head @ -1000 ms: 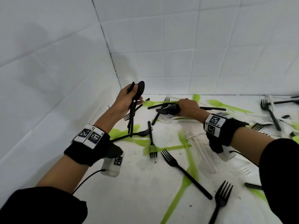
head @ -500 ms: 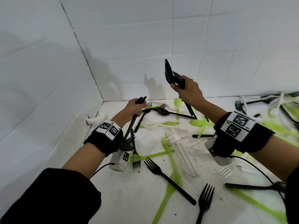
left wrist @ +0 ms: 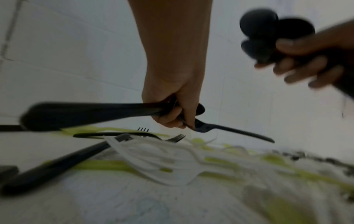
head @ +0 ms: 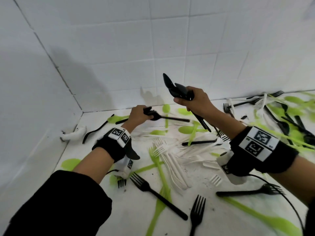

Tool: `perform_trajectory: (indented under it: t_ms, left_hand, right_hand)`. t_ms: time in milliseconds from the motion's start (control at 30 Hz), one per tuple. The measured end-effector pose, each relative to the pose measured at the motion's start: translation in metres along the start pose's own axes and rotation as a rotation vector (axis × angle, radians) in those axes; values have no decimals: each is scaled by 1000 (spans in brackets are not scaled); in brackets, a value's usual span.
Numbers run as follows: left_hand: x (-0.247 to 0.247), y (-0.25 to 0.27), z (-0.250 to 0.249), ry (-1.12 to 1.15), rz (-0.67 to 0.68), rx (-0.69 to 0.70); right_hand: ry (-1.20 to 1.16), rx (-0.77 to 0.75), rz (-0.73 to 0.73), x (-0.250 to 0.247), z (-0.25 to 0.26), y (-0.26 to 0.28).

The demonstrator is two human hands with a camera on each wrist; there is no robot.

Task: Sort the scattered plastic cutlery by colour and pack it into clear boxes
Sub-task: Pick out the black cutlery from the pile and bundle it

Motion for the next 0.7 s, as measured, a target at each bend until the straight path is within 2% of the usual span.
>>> perform_trajectory:
  t_ms: [167, 300, 400, 533, 700]
  left_hand:
    - [-27, 24, -13, 456, -269, -29]
    - [-42, 39, -31, 665, -370, 2]
    - [-53, 51, -45, 700, -425, 18]
    - [-58, 69, -52, 685, -500, -54]
    - [-53, 99, -70, 736, -479, 2]
  right_hand:
    - [22, 60, 112, 17, -15, 13]
    - [-17, 94, 120, 24, -19, 28]
    - [-30, 63, 169, 22, -19, 46]
    - [-99, 20, 213, 13, -18, 72]
    - [-173, 27, 205, 3, -22, 97]
Point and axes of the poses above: each hand's wrist, its own y-axis away from the middle knuckle, its own x-axis out of the palm, z = x × y, the point moved 4 cm from there along -y, towards the middle knuckle, and after that the axes turned 15 degrees about x, right-handed, at the moved point
